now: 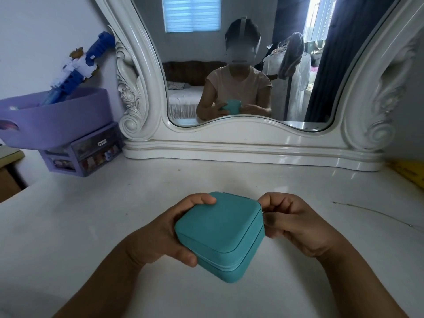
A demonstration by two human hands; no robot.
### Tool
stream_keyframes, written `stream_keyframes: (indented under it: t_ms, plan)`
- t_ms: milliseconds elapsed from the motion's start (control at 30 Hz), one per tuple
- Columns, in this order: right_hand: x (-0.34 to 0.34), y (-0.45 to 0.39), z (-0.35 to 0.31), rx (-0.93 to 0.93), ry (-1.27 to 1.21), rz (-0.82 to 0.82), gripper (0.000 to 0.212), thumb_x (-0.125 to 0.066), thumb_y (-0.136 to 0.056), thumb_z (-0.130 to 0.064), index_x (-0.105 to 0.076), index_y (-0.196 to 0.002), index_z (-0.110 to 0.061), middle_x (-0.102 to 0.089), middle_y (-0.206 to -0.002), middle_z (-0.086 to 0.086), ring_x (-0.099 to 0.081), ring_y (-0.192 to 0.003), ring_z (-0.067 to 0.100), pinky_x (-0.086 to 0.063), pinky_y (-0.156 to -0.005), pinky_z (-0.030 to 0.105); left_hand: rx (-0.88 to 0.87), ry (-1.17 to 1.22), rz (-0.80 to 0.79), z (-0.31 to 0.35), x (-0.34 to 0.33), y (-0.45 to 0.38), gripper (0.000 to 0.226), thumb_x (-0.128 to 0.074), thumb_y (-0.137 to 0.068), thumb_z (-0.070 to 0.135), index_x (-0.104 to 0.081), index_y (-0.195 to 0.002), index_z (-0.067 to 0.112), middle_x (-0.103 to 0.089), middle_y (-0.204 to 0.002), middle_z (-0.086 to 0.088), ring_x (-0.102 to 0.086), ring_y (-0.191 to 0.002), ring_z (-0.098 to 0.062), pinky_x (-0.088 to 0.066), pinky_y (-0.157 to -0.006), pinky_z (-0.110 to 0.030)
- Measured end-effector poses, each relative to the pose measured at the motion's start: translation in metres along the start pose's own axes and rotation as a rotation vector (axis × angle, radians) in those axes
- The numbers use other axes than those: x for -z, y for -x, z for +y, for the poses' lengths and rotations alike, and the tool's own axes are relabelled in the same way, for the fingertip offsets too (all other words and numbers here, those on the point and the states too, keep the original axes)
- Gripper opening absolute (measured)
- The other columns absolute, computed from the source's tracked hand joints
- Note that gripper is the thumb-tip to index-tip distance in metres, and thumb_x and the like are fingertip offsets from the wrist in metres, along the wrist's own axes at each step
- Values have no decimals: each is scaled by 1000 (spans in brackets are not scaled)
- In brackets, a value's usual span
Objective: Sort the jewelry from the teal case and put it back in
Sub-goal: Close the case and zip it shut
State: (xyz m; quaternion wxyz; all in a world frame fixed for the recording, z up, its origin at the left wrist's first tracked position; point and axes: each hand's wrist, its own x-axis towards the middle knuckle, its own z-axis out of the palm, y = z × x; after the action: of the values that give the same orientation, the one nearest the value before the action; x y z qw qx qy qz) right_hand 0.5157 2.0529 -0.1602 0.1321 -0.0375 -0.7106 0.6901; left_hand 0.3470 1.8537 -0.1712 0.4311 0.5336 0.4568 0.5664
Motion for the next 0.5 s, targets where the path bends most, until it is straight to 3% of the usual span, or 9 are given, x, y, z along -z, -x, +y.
stream_keyframes:
  t_ms: [100, 200, 367, 500]
  plan:
    - [-3, 0, 2, 71, 373, 176, 16, -57, -85, 1, -65, -78, -10, -62, -67, -1, -53, -58, 8, -46, -60, 19, 14, -70, 87, -2, 4, 0, 80, -87, -51, 7, -51, -120, 27, -51, -131, 1, -51, -120, -27, -50, -90, -35]
    - [-8, -3, 6, 122, 634, 297, 24, -55, -88, -2, -60, -75, -22, -62, -74, -2, -56, -64, 5, -44, -61, 9, 27, -111, 189, -3, 6, -1, 73, -81, -49, 2, -55, -113, 27, -53, -129, -6, -53, -118, -30, -52, -85, -37]
    - [-11, -4, 6, 160, 699, 285, 26, -56, -87, -1, -60, -74, -23, -60, -69, -8, -55, -67, -1, -41, -62, 6, 10, -180, 273, -4, 7, -3, 71, -83, -45, 10, -55, -107, 27, -54, -125, -5, -54, -116, -26, -53, -83, -33]
    - [-22, -5, 8, 179, 719, 200, 24, -59, -84, 0, -63, -73, -21, -62, -71, -10, -57, -70, -1, -40, -63, 5, 8, -428, 601, -12, 5, -11, 73, -86, -37, 28, -52, -102, 40, -50, -125, 12, -52, -113, -10, -51, -81, -22]
